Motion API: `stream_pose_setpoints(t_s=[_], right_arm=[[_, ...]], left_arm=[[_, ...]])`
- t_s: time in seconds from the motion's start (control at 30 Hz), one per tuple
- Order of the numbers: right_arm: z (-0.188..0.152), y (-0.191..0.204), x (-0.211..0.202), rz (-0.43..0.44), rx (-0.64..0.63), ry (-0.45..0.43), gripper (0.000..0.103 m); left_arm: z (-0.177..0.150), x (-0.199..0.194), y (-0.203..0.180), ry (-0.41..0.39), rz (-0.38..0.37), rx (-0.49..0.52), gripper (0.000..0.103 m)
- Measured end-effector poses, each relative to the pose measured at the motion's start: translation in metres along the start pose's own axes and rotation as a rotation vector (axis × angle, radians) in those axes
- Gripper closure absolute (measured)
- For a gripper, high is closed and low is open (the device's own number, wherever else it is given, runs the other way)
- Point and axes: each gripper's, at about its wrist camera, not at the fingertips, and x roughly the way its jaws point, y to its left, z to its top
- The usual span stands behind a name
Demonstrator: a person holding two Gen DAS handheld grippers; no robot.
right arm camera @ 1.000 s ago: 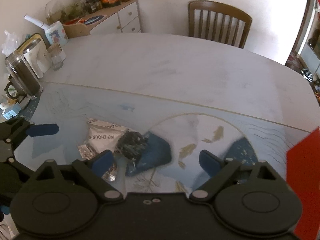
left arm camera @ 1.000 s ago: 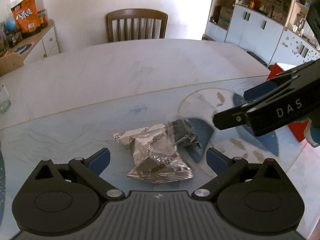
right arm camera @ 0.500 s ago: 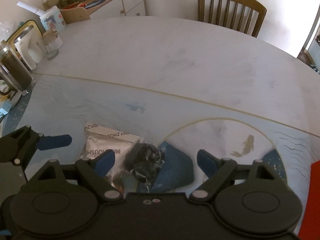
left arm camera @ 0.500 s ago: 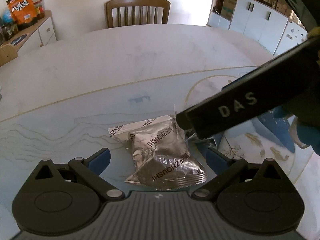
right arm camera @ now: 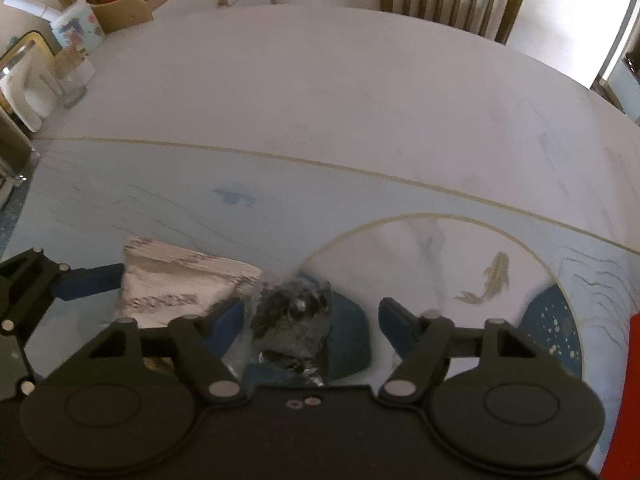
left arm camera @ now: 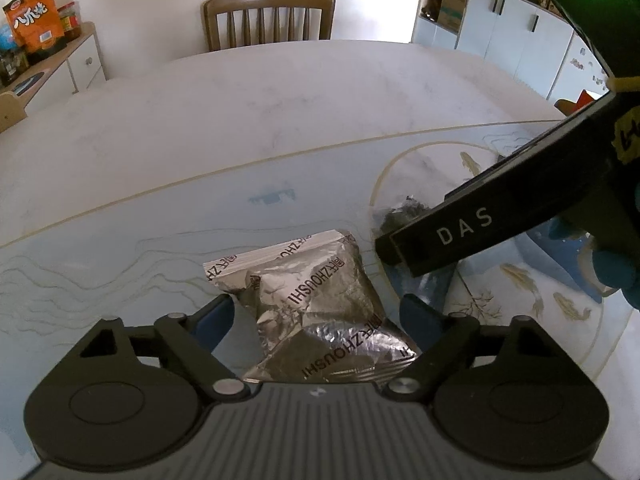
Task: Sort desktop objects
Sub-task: 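Grasp the silver foil packet with the left tool while the right tool grasps the clear granule bag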
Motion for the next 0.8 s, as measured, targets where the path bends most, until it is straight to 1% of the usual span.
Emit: stream_pose_setpoints(t_s=[0.07,0.3,0.4,0.43,0.47,0.53,0.63,0.7,0.8], right_arm=[[-0.001,-0.003,0.002,-0.004,0.009,0.008,0.036],[-0.003,-0.001,0.005,-0.021,-0.010,0.003,0.037],[-0.005,0.001,0.005,-0.034,-0.028,0.003,0.039],[-0.005,0.001,0.005,-0.039,-0.032,0.004,0.040],[-0.006,0.002,0.004,-0.044,-0.036,0.004,0.042],[-0.007,0.002,0.004,-0.053,-0.038,0.005,0.046],[-0.007,0.000,0.003,-0.057,-0.029,0.010,0.052],[-0.009,-0.001,0.001,-0.060,-0.024,0.013,0.059],[-0.013,-0.003,-0.002,-0.061,-0.018,0.020,0.064]], left_arm=[[-0.001,0.002,0.000,0.002,0.001,0.002,0.017],[-0.006,0.005,-0.002,0.006,0.002,0.007,0.019],[-0.007,0.007,-0.003,0.004,0.008,0.020,0.022],[-0.007,0.007,-0.003,0.003,0.009,0.020,0.026],[-0.006,0.006,-0.004,0.002,0.012,0.022,0.032],[-0.005,0.006,-0.004,0.004,0.018,0.023,0.037],[-0.003,0.004,-0.003,0.010,0.008,0.023,0.042],[-0.003,0.002,-0.003,0.011,0.005,0.024,0.045],[-0.005,-0.003,-0.005,0.018,0.002,0.021,0.048]])
